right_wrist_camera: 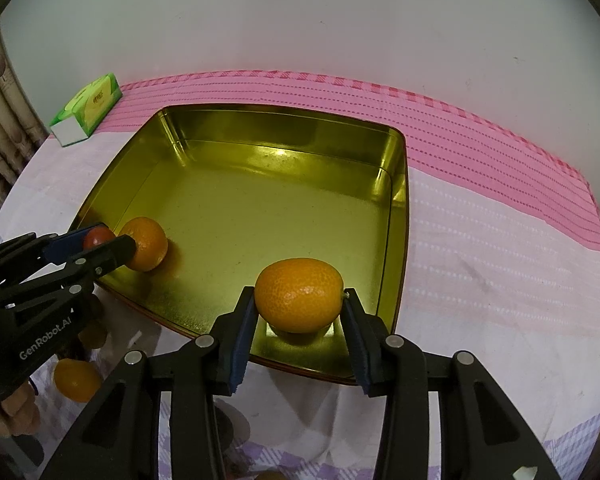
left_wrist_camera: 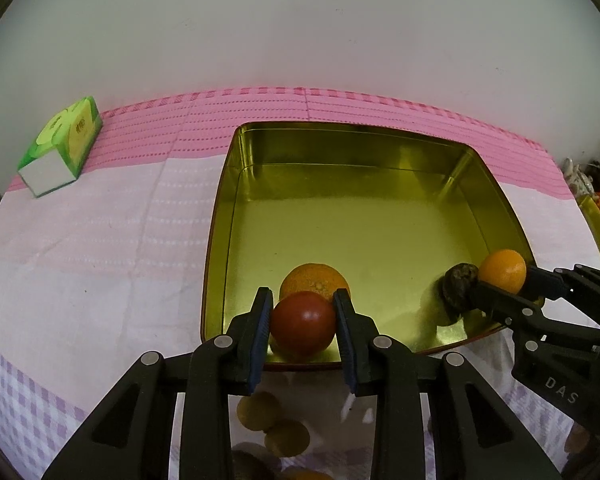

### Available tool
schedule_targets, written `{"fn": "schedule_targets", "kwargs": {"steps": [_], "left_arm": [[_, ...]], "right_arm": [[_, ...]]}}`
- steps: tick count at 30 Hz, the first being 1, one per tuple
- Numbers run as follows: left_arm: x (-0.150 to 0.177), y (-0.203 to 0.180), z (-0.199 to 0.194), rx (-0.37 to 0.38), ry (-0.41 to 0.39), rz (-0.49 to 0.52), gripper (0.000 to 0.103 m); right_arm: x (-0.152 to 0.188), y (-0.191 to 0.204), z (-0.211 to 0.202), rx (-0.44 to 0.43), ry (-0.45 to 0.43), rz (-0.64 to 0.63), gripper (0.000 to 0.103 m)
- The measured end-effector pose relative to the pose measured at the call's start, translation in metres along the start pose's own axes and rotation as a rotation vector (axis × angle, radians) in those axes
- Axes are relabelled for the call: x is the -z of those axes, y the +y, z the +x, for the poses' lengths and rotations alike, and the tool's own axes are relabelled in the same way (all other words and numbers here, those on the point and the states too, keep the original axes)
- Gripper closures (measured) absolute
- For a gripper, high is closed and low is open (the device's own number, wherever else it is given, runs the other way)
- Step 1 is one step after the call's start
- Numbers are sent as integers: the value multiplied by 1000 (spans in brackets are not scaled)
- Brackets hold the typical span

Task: Organize fruits
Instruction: 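Open the right tool to drop the kumquat while the left tool releases the tomato, then move both open tools back toward the loose fruits on the sheet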

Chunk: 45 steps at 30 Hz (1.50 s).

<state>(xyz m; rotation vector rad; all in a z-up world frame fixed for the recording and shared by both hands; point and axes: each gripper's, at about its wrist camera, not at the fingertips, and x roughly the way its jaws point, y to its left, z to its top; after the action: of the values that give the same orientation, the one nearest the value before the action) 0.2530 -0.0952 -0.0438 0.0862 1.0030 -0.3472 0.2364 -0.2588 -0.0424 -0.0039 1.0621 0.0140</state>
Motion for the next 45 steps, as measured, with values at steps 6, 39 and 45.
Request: {"fn": "schedule_targets", "kwargs": {"steps": [6, 39, 45], "left_arm": [[-1, 3, 0, 19, 1, -5, 70], [65, 11, -85, -80, -50, -34, 64], [103, 15, -87, -85, -13, -48, 64]], "right_arm": [[-1, 0, -1, 10, -4, -10, 58], [76, 9, -75, -37, -57, -30, 53], [102, 11, -74, -40, -25, -27, 54]]}}
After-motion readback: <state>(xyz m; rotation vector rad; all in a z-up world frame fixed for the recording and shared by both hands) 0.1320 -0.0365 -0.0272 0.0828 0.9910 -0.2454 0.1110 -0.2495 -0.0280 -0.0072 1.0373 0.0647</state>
